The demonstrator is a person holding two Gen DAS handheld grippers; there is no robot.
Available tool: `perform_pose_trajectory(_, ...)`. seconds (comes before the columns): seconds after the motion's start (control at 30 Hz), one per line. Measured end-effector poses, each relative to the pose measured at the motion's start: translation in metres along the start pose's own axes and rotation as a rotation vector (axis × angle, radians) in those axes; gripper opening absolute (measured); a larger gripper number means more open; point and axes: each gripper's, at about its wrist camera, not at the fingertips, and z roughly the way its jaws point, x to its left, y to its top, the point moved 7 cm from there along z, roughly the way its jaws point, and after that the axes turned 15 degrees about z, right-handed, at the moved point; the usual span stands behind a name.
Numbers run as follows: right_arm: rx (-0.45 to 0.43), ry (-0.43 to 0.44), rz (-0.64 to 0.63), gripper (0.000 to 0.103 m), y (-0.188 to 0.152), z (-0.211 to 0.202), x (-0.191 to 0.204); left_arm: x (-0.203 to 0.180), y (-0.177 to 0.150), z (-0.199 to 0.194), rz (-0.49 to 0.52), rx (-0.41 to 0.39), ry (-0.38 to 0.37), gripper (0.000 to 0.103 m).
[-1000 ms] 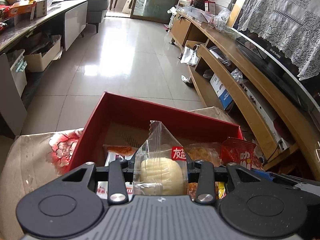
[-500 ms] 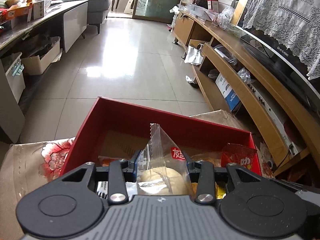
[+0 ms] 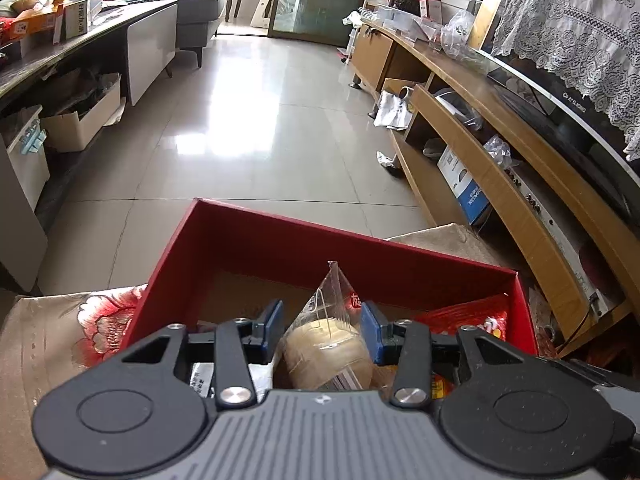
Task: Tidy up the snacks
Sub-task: 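Release the steamed bun with left tool while right tool releases the Trolli bag into the box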
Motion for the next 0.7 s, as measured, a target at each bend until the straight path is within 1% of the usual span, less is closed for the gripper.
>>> perform_pose_trajectory(0.1,-0.005,0.000,0.007,0.071,0.002,-0.001,-0.001,0.001,0.001,-0.004,-0.010,-0.001,-0.008,0.043)
perform_pose_trajectory(0.27,-0.025,-0.014,0.017,0.071,0.007,-0.007,-0.006,0.000,0.001,-0.014,-0.002,-0.010,-0.005,0.045)
perform_pose_trajectory(0.4,-0.041,-0.021,0.029,0.071,0.010,-0.014,-0.009,0.000,-0.002,-0.025,-0.018,-0.017,-0.010,0.046)
perform_pose_trajectory(0.57,-0.058,-0.019,0.019,0.071,0.012,-0.028,-0.007,-0.002,-0.009,-0.038,-0.025,-0.017,-0.013,0.046)
perform_pose_trajectory(0.7,-0.074,-0.011,-0.005,0.072,0.011,-0.044,-0.001,-0.004,-0.016,-0.050,-0.010,-0.015,-0.012,0.046)
